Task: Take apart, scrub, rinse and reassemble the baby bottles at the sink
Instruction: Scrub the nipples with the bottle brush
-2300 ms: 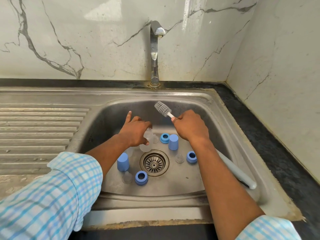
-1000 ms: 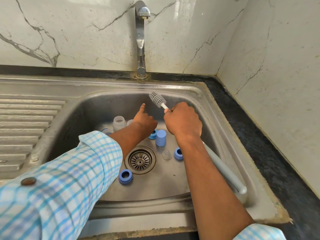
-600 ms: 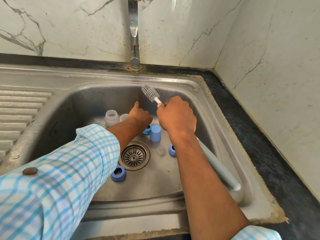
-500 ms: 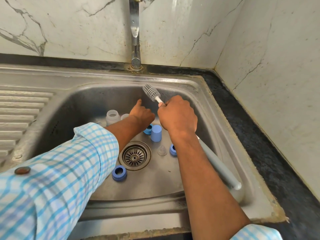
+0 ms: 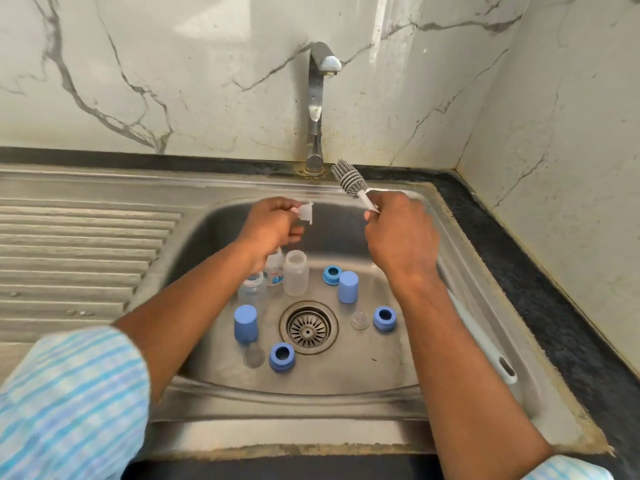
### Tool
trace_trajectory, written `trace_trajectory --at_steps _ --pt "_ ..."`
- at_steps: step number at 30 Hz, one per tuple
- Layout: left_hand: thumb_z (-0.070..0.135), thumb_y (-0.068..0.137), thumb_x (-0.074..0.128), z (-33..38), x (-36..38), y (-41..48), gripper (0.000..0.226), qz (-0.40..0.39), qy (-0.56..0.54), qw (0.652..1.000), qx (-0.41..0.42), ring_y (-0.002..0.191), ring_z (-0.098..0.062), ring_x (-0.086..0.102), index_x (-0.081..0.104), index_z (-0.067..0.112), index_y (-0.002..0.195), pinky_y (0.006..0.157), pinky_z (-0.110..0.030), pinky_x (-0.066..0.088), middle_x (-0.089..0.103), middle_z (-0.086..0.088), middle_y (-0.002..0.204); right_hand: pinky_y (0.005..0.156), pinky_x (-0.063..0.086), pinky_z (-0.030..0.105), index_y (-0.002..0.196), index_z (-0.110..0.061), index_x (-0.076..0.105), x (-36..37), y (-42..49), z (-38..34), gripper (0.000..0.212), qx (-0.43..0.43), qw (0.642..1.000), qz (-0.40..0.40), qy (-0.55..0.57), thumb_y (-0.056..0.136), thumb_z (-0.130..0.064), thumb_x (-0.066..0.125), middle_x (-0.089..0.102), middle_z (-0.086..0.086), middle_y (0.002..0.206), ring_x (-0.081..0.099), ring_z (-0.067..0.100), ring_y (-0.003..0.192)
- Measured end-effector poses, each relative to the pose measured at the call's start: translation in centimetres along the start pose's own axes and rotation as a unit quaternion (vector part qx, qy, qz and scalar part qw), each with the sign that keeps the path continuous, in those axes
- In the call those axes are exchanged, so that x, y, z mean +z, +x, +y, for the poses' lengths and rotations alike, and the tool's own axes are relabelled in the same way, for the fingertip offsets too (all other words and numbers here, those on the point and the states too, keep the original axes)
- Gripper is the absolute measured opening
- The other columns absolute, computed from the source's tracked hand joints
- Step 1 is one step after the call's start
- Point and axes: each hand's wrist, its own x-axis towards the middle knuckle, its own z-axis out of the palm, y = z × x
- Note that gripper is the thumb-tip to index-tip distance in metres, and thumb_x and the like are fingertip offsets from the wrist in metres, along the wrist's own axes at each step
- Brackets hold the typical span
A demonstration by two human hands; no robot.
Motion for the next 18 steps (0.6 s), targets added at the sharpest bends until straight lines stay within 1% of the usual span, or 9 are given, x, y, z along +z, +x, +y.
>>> trace_trajectory --at_steps 1,2,4,6,8,10,12,15,18 --pt "0.002 0.1 0.047 0.2 -1.1 -1.0 0.023 -0.013 -0.071 0.997 -0.034 0.083 -0.02 0.066 0.066 0.015 0.099 0.079 -0.032 0.057 0.067 -0.009 0.096 0.071 0.042 0.033 0.121 -0.026 0.067 -0.1 -0.2 -0.3 0.027 -0.017 1.0 -0.005 0.008 0.097 -0.025 0.055 0.068 0.009 0.106 0.064 0.033 0.097" --pt "0.003 0.102 0.045 0.3 -2.1 -2.0 0.023 -0.019 -0.122 0.991 -0.052 0.083 -0.02 0.066 0.063 0.015 0.098 0.078 -0.032 0.058 0.066 -0.009 0.094 0.072 0.047 0.034 0.12 -0.028 0.068 -0.1 -0.4 -0.5 0.027 -0.036 0.999 -0.015 0.019 0.095 -0.024 0.057 0.069 0.008 0.103 0.065 0.032 0.095" --pt "0.002 0.103 0.041 0.2 -3.9 -3.5 0.023 -0.021 -0.19 0.979 -0.065 0.085 -0.022 0.067 0.06 0.013 0.099 0.078 -0.033 0.058 0.066 -0.009 0.092 0.075 0.054 0.039 0.117 -0.033 0.069 -0.1 -1.1 -1.0 0.029 -0.071 0.996 -0.046 0.034 0.093 -0.025 0.058 0.071 0.004 0.096 0.066 0.029 0.088" --pt "0.001 0.104 0.038 -0.3 -5.1 -4.6 0.025 -0.024 -0.219 0.973 -0.075 0.089 -0.023 0.068 0.061 0.011 0.103 0.079 -0.032 0.059 0.068 -0.011 0.095 0.074 0.053 0.035 0.117 -0.035 0.071 -0.1 -1.8 -1.5 0.029 -0.092 0.992 -0.077 0.031 0.093 -0.024 0.059 0.073 0.001 0.097 0.066 0.025 0.088" --pt "0.0 0.104 0.038 -0.7 -5.5 -5.1 0.027 -0.033 -0.244 0.966 -0.083 0.09 -0.022 0.07 0.062 0.01 0.106 0.079 -0.031 0.06 0.07 -0.012 0.098 0.076 0.051 0.032 0.116 -0.033 0.072 -0.1 -2.3 -1.8 0.029 -0.105 0.988 -0.106 0.034 0.093 -0.021 0.061 0.074 -0.003 0.099 0.066 0.021 0.089" --pt "0.0 0.103 0.038 -0.9 -5.5 -5.2 0.027 -0.041 -0.267 0.96 -0.08 0.091 -0.021 0.07 0.063 0.011 0.107 0.078 -0.03 0.061 0.073 -0.01 0.096 0.081 0.053 0.034 0.115 -0.031 0.073 0.0 -2.7 -1.9 0.03 -0.109 0.985 -0.121 0.05 0.092 -0.016 0.062 0.075 -0.004 0.102 0.067 0.019 0.09" --pt "0.001 0.103 0.04 -0.8 -5.3 -5.1 0.027 -0.05 -0.281 0.956 -0.072 0.091 -0.021 0.071 0.064 0.012 0.108 0.078 -0.029 0.061 0.075 -0.008 0.094 0.083 0.054 0.035 0.115 -0.028 0.074 0.0 -2.8 -1.9 0.029 -0.106 0.986 -0.116 0.061 0.092 -0.014 0.063 0.075 -0.004 0.104 0.067 0.018 0.091" --pt "0.005 0.1 0.048 -1.0 -5.1 -5.0 0.022 -0.053 -0.309 0.948 -0.062 0.091 -0.02 0.073 0.066 0.012 0.108 0.079 -0.029 0.061 0.076 -0.008 0.095 0.083 0.053 0.033 0.115 -0.025 0.074 -0.1 -2.8 -1.8 0.027 -0.1 0.987 -0.098 0.079 0.091 -0.014 0.066 0.075 -0.004 0.105 0.067 0.016 0.09" --pt "0.007 0.096 0.055 -1.1 -5.1 -4.8 0.017 -0.048 -0.34 0.938 -0.054 0.089 -0.018 0.074 0.068 0.01 0.108 0.074 -0.028 0.061 0.076 -0.007 0.097 0.073 0.047 0.027 0.113 -0.024 0.075 -0.1 -2.8 -1.6 0.025 -0.107 0.987 -0.096 0.066 0.09 -0.016 0.069 0.074 -0.004 0.099 0.061 0.012 0.078"
